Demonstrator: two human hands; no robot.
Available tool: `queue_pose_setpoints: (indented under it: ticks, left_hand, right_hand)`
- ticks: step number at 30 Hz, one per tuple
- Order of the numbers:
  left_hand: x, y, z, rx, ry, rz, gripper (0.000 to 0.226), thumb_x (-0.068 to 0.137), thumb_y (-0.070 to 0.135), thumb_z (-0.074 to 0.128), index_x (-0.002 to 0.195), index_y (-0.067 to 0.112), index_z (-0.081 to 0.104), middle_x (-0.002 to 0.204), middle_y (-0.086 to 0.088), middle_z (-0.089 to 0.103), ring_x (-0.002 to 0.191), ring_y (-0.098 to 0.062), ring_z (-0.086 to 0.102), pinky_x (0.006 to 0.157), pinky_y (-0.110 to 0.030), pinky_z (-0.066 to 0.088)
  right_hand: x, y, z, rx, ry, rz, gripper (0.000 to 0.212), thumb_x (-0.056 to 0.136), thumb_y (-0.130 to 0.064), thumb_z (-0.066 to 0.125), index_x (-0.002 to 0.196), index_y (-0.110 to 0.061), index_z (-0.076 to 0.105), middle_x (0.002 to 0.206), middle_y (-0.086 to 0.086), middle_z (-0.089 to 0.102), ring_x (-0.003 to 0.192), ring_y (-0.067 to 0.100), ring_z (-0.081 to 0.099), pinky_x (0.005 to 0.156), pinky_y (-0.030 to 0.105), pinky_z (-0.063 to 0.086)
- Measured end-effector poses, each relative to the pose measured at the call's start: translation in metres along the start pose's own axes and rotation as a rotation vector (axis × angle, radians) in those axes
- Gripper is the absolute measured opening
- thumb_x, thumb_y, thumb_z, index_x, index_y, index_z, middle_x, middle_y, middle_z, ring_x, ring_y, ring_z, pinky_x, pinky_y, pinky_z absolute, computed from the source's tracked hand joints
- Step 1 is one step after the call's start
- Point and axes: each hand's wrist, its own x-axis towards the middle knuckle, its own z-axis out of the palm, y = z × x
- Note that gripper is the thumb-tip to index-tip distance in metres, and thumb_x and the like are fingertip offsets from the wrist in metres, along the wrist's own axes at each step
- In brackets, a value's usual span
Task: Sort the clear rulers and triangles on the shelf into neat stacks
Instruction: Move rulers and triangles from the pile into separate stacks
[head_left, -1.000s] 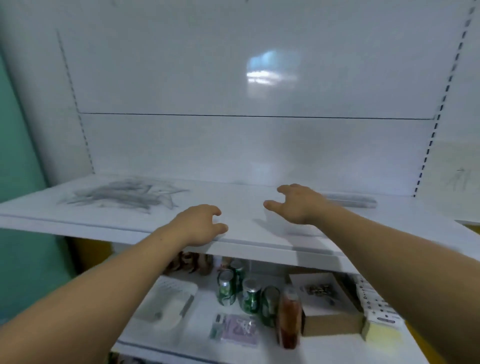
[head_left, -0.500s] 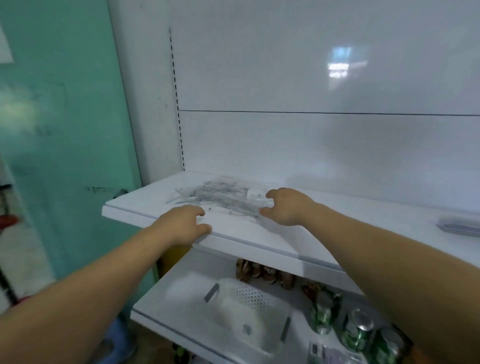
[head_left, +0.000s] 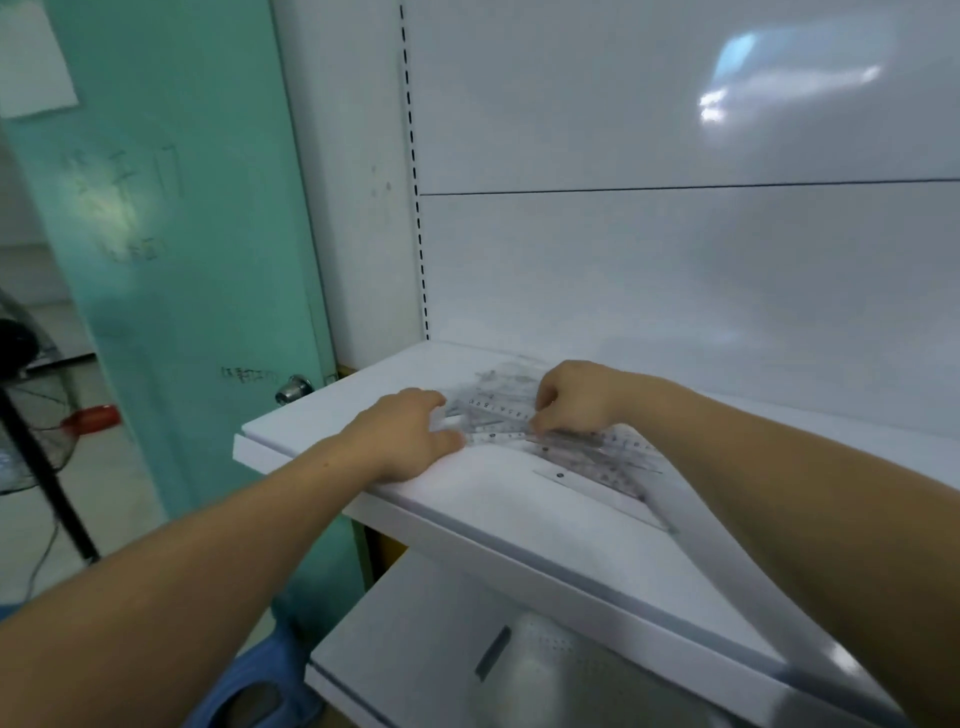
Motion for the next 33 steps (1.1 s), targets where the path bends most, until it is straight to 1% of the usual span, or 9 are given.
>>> queue_pose_setpoints:
  ticks: [3, 8, 11, 14, 17, 22, 28, 31, 33]
  left_hand:
    - [0.018, -0.003, 0.003, -0.027, -0.062, 0.061, 0.081, 0.082, 0.068, 0.049, 0.147, 0.026, 0.027, 0.153, 0.003, 0.029, 0.138, -0.022, 0.031, 0.113, -0.041, 0.027]
    - [0.035, -0.018, -0.003, -0.064, 0.016, 0.208, 0.047, 0.085, 0.047, 0.061, 0.127, 0.028, 0.056, 0.127, 0.002, 0.056, 0.108, -0.017, 0.052, 0.090, -0.028, 0.040]
    - [0.037, -0.029, -0.007, -0.116, -0.004, 0.285, 0.034, 0.088, 0.039, 0.061, 0.120, 0.027, 0.061, 0.109, 0.006, 0.059, 0.089, -0.011, 0.053, 0.075, -0.021, 0.037]
    - [0.039, -0.037, -0.011, -0.124, 0.000, 0.367, 0.030, 0.090, 0.035, 0.060, 0.118, 0.024, 0.063, 0.095, 0.009, 0.056, 0.081, -0.007, 0.052, 0.068, -0.018, 0.035]
    - [0.038, -0.047, -0.014, -0.090, -0.001, 0.434, 0.031, 0.092, 0.032, 0.056, 0.120, 0.021, 0.062, 0.108, 0.003, 0.060, 0.091, -0.012, 0.051, 0.076, -0.020, 0.034]
    - [0.041, -0.062, -0.011, -0.132, -0.008, 0.494, 0.031, 0.096, 0.030, 0.050, 0.123, 0.019, 0.060, 0.122, -0.001, 0.058, 0.108, -0.017, 0.054, 0.086, -0.022, 0.036]
    - [0.040, -0.073, -0.009, -0.286, 0.010, 0.544, 0.037, 0.092, 0.031, 0.057, 0.128, 0.021, 0.055, 0.099, 0.006, 0.056, 0.090, -0.012, 0.053, 0.079, -0.024, 0.039]
    - [0.038, -0.076, -0.008, -0.194, -0.028, 0.524, 0.060, 0.088, 0.045, 0.058, 0.141, 0.027, 0.038, 0.136, -0.001, 0.042, 0.129, -0.023, 0.037, 0.104, -0.034, 0.034]
    - [0.037, -0.079, -0.010, -0.122, -0.120, 0.452, 0.070, 0.088, 0.050, 0.053, 0.148, 0.028, 0.024, 0.154, 0.000, 0.023, 0.141, -0.025, 0.022, 0.113, -0.039, 0.024]
  right_hand:
    - [0.009, 0.002, -0.001, 0.024, 0.036, -0.011, 0.025, 0.087, -0.027, 0.056, 0.097, -0.008, 0.069, 0.098, 0.006, 0.068, 0.090, 0.022, 0.061, 0.077, 0.032, 0.049]
    - [0.014, 0.005, -0.004, 0.080, 0.118, 0.057, 0.027, 0.097, -0.015, 0.041, 0.107, -0.003, 0.063, 0.101, 0.009, 0.064, 0.080, 0.018, 0.053, 0.072, 0.027, 0.040]
    - [0.011, 0.001, 0.000, 0.069, 0.105, 0.147, 0.036, 0.100, -0.028, 0.036, 0.118, -0.007, 0.059, 0.116, 0.006, 0.060, 0.101, 0.023, 0.054, 0.086, 0.032, 0.043]
    - [0.006, -0.006, 0.007, 0.012, 0.035, 0.252, 0.054, 0.093, -0.050, 0.045, 0.135, -0.016, 0.049, 0.136, 0.004, 0.051, 0.122, 0.025, 0.048, 0.101, 0.035, 0.038]
    - [0.000, -0.016, 0.014, -0.027, 0.077, 0.301, 0.059, 0.092, -0.044, 0.051, 0.142, -0.017, 0.040, 0.144, 0.005, 0.045, 0.130, 0.024, 0.041, 0.107, 0.033, 0.033]
    - [-0.015, -0.037, 0.020, -0.003, 0.188, 0.382, 0.055, 0.095, -0.038, 0.049, 0.143, -0.016, 0.038, 0.139, 0.008, 0.049, 0.127, 0.026, 0.043, 0.102, 0.031, 0.035]
    - [-0.035, -0.050, 0.034, 0.026, 0.206, 0.482, 0.057, 0.093, -0.041, 0.050, 0.145, -0.022, 0.035, 0.137, 0.010, 0.050, 0.126, 0.028, 0.046, 0.102, 0.032, 0.037]
    - [-0.042, -0.057, 0.036, -0.007, 0.229, 0.506, 0.059, 0.093, -0.039, 0.053, 0.144, -0.016, 0.036, 0.136, 0.011, 0.050, 0.124, 0.029, 0.046, 0.101, 0.033, 0.037]
    - [-0.045, -0.061, 0.037, -0.003, 0.241, 0.522, 0.056, 0.092, -0.036, 0.055, 0.140, -0.013, 0.040, 0.133, 0.011, 0.052, 0.121, 0.028, 0.048, 0.099, 0.032, 0.039]
